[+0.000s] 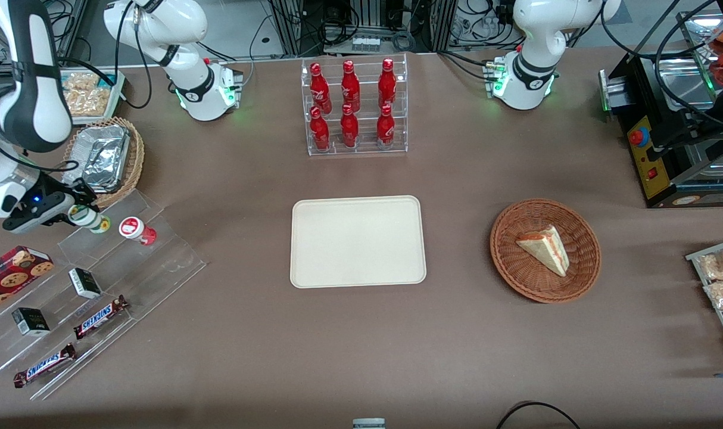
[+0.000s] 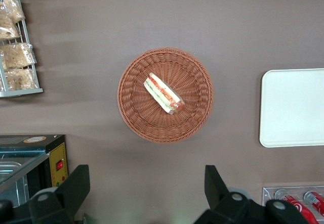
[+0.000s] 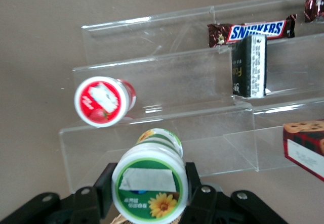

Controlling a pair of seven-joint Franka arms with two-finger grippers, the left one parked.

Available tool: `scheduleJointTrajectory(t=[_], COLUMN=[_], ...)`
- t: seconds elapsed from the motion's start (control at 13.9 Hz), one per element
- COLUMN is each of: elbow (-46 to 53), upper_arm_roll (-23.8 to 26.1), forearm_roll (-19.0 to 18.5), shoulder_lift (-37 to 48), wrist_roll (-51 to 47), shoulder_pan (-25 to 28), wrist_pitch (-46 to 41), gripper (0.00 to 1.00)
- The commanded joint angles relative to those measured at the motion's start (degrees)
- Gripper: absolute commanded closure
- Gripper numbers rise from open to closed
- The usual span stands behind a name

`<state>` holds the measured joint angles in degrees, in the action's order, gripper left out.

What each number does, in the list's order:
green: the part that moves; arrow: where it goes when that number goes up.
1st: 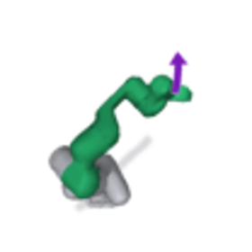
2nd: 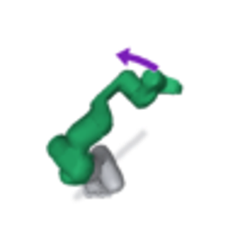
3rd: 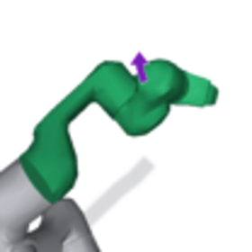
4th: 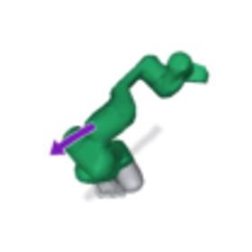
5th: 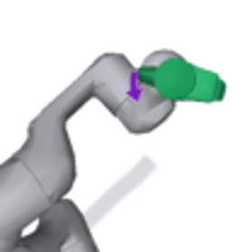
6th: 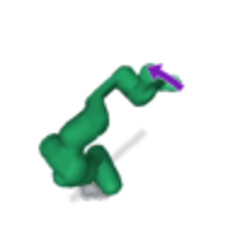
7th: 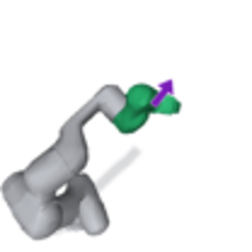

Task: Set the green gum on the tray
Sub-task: 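Lift the gum jar off the acrylic stand and carry it over the tray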

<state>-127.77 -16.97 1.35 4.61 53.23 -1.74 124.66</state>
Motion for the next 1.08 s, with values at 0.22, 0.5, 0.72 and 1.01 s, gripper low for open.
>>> scheduleJointTrajectory(t=[0.22,0.5,0.72,1.01], elbow=[10.34,12.37,13.95,15.18], upper_arm_roll=[5.34,12.73,16.61,16.70], forearm_roll=[0.14,0.23,0.23,0.32], shoulder_lift=[0.49,0.49,0.22,-0.39], wrist_roll=[-6.80,-17.26,-26.83,-40.10], shoulder_pan=[1.65,1.65,4.10,12.53], wrist_pitch=[-13.89,-17.52,-19.09,-19.63], gripper=[1.00,1.00,1.00,1.00])
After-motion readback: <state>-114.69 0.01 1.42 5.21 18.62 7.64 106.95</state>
